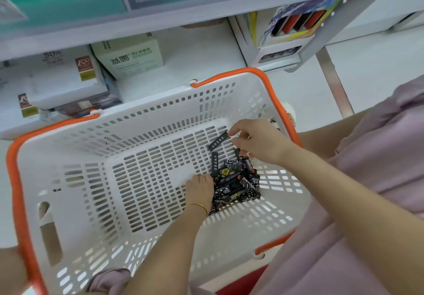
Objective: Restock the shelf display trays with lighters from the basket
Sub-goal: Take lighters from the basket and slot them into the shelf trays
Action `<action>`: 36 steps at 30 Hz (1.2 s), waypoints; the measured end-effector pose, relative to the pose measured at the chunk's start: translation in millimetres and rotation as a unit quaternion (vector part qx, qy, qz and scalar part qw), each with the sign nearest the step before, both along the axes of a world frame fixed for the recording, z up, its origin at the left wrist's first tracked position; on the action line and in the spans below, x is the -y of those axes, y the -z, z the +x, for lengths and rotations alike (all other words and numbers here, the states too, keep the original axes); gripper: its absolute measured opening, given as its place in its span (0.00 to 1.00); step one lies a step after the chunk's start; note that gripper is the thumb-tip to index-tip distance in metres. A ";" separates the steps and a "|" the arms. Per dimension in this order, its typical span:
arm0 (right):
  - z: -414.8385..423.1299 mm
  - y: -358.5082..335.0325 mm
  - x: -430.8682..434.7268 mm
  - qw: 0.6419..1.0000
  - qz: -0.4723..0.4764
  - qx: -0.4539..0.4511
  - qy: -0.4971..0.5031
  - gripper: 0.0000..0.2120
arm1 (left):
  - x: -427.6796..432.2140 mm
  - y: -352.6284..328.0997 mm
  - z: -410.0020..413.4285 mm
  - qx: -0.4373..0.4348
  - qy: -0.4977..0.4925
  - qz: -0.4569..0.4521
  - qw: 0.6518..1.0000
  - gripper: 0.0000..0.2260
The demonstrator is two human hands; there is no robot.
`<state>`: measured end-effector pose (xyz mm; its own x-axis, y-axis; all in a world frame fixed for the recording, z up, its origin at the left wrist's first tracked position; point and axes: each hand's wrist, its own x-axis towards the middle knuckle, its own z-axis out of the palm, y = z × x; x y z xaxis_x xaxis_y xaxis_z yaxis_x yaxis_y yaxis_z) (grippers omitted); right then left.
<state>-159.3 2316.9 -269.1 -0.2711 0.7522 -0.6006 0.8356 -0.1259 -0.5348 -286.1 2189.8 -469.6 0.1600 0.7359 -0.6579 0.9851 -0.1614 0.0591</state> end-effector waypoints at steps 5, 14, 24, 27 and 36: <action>0.4 -0.5 -0.1 1.000 0.004 -0.004 -0.003 0.11 | 2.3 -0.2 -0.3 0.011 -0.015 -0.019 1.000 0.22; 2.8 -3.7 -1.9 1.000 0.018 -0.020 0.007 0.10 | -15.4 -19.0 -12.8 0.171 -0.204 -0.014 0.964 0.11; 4.9 0.3 -5.9 0.999 0.031 -0.016 0.016 0.11 | -48.9 -21.3 49.6 0.211 -0.092 0.067 0.971 0.19; 6.6 0.8 -7.1 0.999 0.025 -0.016 0.026 0.11 | -41.5 -11.3 53.0 0.224 -0.077 0.112 0.965 0.23; 2.1 -2.6 -5.6 1.000 0.019 -0.010 0.013 0.11 | -34.7 -8.7 49.7 0.183 -0.114 -0.017 0.976 0.42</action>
<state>-157.3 2322.5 -266.5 -0.2630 0.7816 -0.5656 0.8211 -0.1266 -0.5566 -236.4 2224.6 -460.8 0.2240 0.7581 -0.6125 0.9070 0.0678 0.4156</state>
